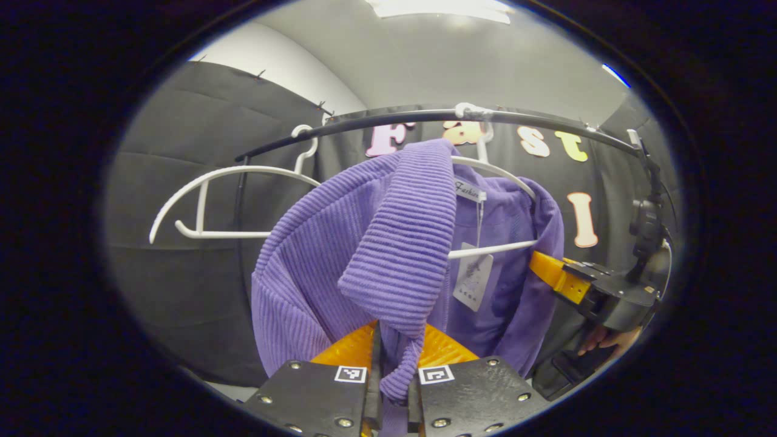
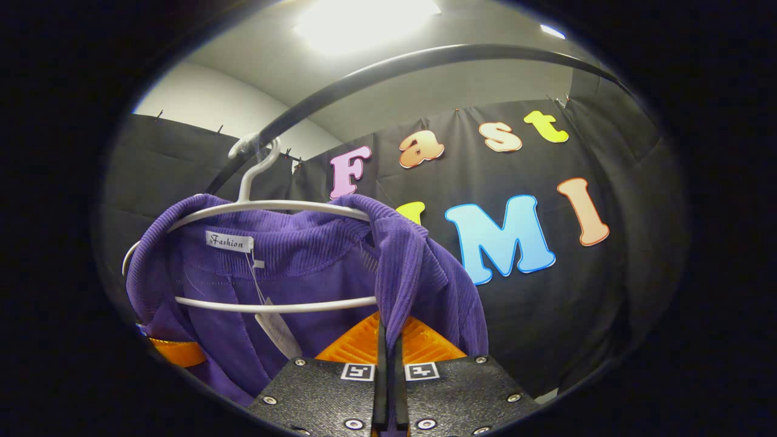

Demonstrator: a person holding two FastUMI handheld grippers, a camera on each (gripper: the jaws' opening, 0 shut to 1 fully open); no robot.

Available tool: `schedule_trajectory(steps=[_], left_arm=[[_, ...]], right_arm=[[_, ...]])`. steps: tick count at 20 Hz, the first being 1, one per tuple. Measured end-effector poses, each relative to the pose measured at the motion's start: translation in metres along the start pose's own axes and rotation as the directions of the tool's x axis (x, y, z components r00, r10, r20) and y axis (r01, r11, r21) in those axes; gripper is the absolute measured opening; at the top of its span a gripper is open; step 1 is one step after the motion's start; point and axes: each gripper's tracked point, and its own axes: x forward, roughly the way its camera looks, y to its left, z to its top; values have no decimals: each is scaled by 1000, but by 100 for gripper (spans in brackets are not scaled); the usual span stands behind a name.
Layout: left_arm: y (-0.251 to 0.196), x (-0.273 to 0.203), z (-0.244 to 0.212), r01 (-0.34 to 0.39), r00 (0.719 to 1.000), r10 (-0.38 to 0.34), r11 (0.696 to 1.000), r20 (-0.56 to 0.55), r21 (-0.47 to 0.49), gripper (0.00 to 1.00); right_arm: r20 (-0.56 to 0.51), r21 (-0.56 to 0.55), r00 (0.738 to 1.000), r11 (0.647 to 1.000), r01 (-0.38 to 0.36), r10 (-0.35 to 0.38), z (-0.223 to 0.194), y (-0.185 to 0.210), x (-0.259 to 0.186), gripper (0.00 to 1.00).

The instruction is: Grasp the clothes on the hanger with both hands and then place them into the laundry hamper below.

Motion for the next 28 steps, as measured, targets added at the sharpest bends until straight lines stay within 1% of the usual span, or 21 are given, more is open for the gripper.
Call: schedule_trajectory(steps=[1,2,3,4,6,7,8,10,13,14,15,16,18,21,22,23,25,28], left_arm=[[1,-3,5,5,1000,-5,1000,11,9,13],[-1,-7,11,17,1000,-17,1000,19,15,8],[-1,-13,16,24,999,-24,999,31,23,13],[-2,-17,24,31,999,-32,999,43,30,8],[-2,-26,40,43,996,-46,998,70,44,8],[-2,-31,48,49,995,-53,997,84,52,4],[-1,-35,56,54,994,-59,997,97,53,8],[1,-41,69,62,991,-67,997,115,41,12],[13,-48,89,49,988,-54,998,142,34,12],[19,-51,96,41,987,-46,999,153,32,4],[26,-53,104,30,985,-35,999,166,32,4],[34,-56,112,18,983,-24,999,180,32,12],[51,-56,124,-1,980,-5,1000,198,31,13],[70,-53,136,-7,980,4,1000,199,16,12],[76,-51,141,-9,978,5,1000,206,19,8],[81,-49,145,-14,977,8,1000,214,25,12],[88,-44,151,-22,976,11,999,219,46,12],[96,-33,154,-13,977,-1,998,212,64,12]], right_arm=[[23,-4,1000,1000,8,-8,8,0,0,4],[45,-2,999,1000,12,-12,15,0,0,4],[66,-1,998,1000,18,-17,24,-2,-1,4],[82,-2,996,1000,24,-24,32,-3,-2,4],[108,-2,994,999,36,-35,43,-6,-2,4],[119,-1,992,999,42,-41,50,-7,-3,4],[131,0,990,999,47,-47,56,-9,-4,4],[151,-7,987,998,62,-60,66,-13,-4,4],[169,-26,983,996,81,-76,76,-21,-1,4],[173,-33,982,996,85,-78,79,-23,1,4],[178,-39,981,995,91,-82,80,-25,2,4],[181,-44,980,994,96,-87,82,-28,3,4],[186,-43,978,993,109,-99,85,-34,6,4],[192,-44,976,992,116,-106,88,-43,13,4],[193,-53,975,991,121,-109,89,-47,14,4],[193,-57,975,990,126,-113,90,-52,16,4],[191,-49,973,989,142,-130,91,-58,20,4],[175,-29,975,989,148,-141,85,-65,24,4]])
